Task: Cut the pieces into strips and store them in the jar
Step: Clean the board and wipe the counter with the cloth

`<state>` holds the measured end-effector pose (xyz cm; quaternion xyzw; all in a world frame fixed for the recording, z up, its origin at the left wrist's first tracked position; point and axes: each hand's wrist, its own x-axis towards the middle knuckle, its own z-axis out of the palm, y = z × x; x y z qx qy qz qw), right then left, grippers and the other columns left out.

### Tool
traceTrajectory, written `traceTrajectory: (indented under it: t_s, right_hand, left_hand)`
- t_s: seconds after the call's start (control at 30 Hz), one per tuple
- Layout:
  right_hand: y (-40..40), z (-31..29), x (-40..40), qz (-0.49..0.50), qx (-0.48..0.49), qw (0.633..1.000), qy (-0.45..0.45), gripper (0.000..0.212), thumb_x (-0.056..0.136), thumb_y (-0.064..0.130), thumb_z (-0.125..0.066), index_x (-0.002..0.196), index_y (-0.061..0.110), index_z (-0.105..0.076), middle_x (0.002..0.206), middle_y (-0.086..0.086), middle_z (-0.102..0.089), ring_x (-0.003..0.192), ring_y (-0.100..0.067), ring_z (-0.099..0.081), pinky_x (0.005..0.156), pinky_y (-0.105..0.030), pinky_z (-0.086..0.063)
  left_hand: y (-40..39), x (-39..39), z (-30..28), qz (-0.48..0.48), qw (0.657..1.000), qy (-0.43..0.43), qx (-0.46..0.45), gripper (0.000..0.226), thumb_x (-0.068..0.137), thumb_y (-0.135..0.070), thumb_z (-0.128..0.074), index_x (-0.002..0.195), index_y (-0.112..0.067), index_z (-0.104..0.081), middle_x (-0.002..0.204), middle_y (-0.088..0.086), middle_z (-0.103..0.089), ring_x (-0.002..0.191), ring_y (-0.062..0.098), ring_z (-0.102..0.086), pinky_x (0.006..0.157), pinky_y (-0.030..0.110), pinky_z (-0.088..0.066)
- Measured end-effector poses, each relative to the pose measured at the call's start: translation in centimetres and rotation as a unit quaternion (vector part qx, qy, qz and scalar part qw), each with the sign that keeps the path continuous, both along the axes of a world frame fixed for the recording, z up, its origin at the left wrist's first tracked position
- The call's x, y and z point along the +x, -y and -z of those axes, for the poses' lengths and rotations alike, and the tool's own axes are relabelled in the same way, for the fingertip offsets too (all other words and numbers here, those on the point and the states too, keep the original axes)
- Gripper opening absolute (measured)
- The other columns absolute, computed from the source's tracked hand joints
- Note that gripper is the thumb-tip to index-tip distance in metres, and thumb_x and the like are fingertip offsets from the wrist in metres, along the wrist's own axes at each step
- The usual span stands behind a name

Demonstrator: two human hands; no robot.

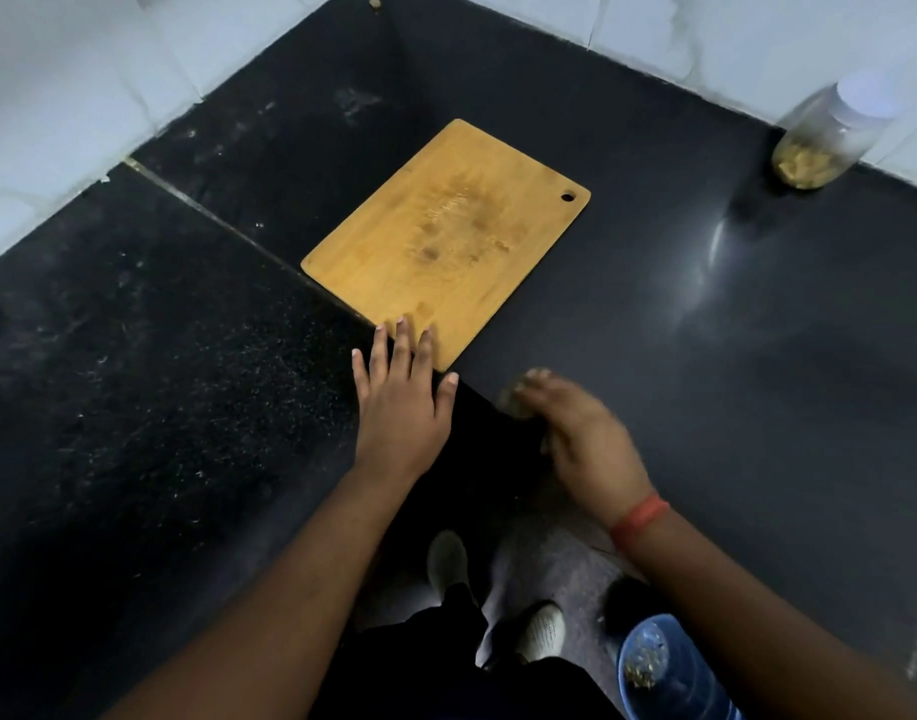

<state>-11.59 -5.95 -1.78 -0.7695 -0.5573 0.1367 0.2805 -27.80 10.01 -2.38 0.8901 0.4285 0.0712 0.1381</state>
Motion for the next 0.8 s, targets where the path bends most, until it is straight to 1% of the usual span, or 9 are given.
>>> traceTrajectory:
  t_s: [0.1,0.17,0.3,0.4,0.47,0.53,0.6,0.7,0.8]
  right_hand:
    - [-3.1,0.0,2.8,0.149,-0.005,0.989,0.017,0.062,0.082,-0.013,-0.051,0.137,0.016,-0.057,0.147,-0.003,-0.048,0.139,-0.019,-0.040,0.116,-0.029,-0.030]
    - [-5.5,0.3,2.9,0.159,-0.006,0.986,0.049,0.056,0.085,-0.009,-0.054,0.136,0.015,-0.057,0.145,-0.007,-0.050,0.138,-0.025,-0.041,0.116,-0.031,-0.029]
    - [-5.9,1.6,-0.9,-0.015,-0.003,0.991,0.134,0.056,0.084,-0.004,-0.057,0.137,0.014,-0.056,0.143,-0.010,-0.051,0.137,-0.030,-0.042,0.116,-0.036,-0.031]
    - [-3.5,1.7,-2.3,-0.119,-0.001,0.987,0.104,0.048,0.088,0.002,-0.055,0.133,0.018,-0.060,0.146,-0.004,-0.050,0.141,-0.024,-0.039,0.113,-0.037,-0.036]
    - [-1.4,0.9,-2.4,-0.129,-0.002,0.990,0.060,0.040,0.091,0.008,-0.051,0.126,0.021,-0.067,0.142,0.000,-0.055,0.139,-0.019,-0.042,0.112,-0.033,-0.038]
    - [0.1,-0.2,-1.0,-0.041,0.007,0.999,0.008,0.047,0.086,0.007,-0.043,0.124,0.019,-0.068,0.138,0.000,-0.058,0.135,-0.016,-0.047,0.113,-0.027,-0.035]
    - [1.2,-0.7,2.3,0.110,0.029,0.994,0.003,0.058,0.076,-0.004,-0.044,0.127,0.016,-0.065,0.139,-0.002,-0.057,0.134,-0.017,-0.047,0.116,-0.025,-0.030]
    - [2.6,-0.4,9.0,0.320,-0.004,0.947,0.030,0.067,0.074,-0.014,-0.050,0.134,0.012,-0.058,0.145,-0.006,-0.050,0.139,-0.022,-0.040,0.118,-0.026,-0.024]
    - [3.1,-0.2,11.2,0.341,-0.041,0.937,0.058,0.070,0.074,-0.014,-0.054,0.139,0.011,-0.052,0.147,-0.010,-0.047,0.140,-0.030,-0.037,0.119,-0.020,-0.013]
  left_hand:
    - [-0.4,0.5,0.3,0.007,1.000,-0.003,-0.003,0.064,0.103,-0.050,-0.018,0.160,-0.021,-0.021,0.168,0.006,-0.012,0.156,0.027,0.001,0.124,0.054,-0.001]
    - [-0.6,0.8,0.4,0.004,1.000,0.002,-0.006,0.063,0.103,-0.047,-0.016,0.160,-0.020,-0.022,0.168,0.007,-0.012,0.155,0.027,0.001,0.124,0.054,-0.001]
    - [-1.4,1.5,0.7,0.003,1.000,0.015,-0.013,0.062,0.104,-0.043,-0.017,0.160,-0.019,-0.020,0.168,0.008,-0.011,0.155,0.028,0.001,0.124,0.054,-0.001]
    - [-2.0,2.6,0.6,0.008,1.000,0.025,-0.017,0.062,0.103,-0.043,-0.020,0.160,-0.019,-0.020,0.169,0.008,-0.010,0.156,0.027,0.003,0.124,0.054,0.000]
    - [-2.2,3.8,0.4,0.027,0.999,0.033,-0.017,0.062,0.103,-0.043,-0.023,0.160,-0.017,-0.021,0.168,0.009,-0.010,0.156,0.027,0.002,0.124,0.053,0.001]
    - [-2.1,5.5,0.2,0.048,0.998,0.042,-0.016,0.062,0.103,-0.043,-0.025,0.158,-0.015,-0.024,0.168,0.010,-0.012,0.155,0.028,0.000,0.124,0.053,0.000]
    - [-1.5,7.4,0.2,0.077,0.996,0.042,-0.018,0.064,0.101,-0.045,-0.023,0.157,-0.013,-0.028,0.167,0.012,-0.015,0.155,0.030,-0.003,0.124,0.055,-0.002]
    - [0.4,10.8,0.3,0.130,0.991,0.034,-0.021,0.066,0.100,-0.047,-0.023,0.156,-0.013,-0.030,0.166,0.014,-0.018,0.154,0.033,-0.007,0.124,0.056,-0.006]
    - [2.5,14.3,0.2,0.179,0.983,0.035,-0.024,0.065,0.100,-0.046,-0.024,0.156,-0.013,-0.032,0.165,0.015,-0.020,0.154,0.033,-0.009,0.123,0.057,-0.007]
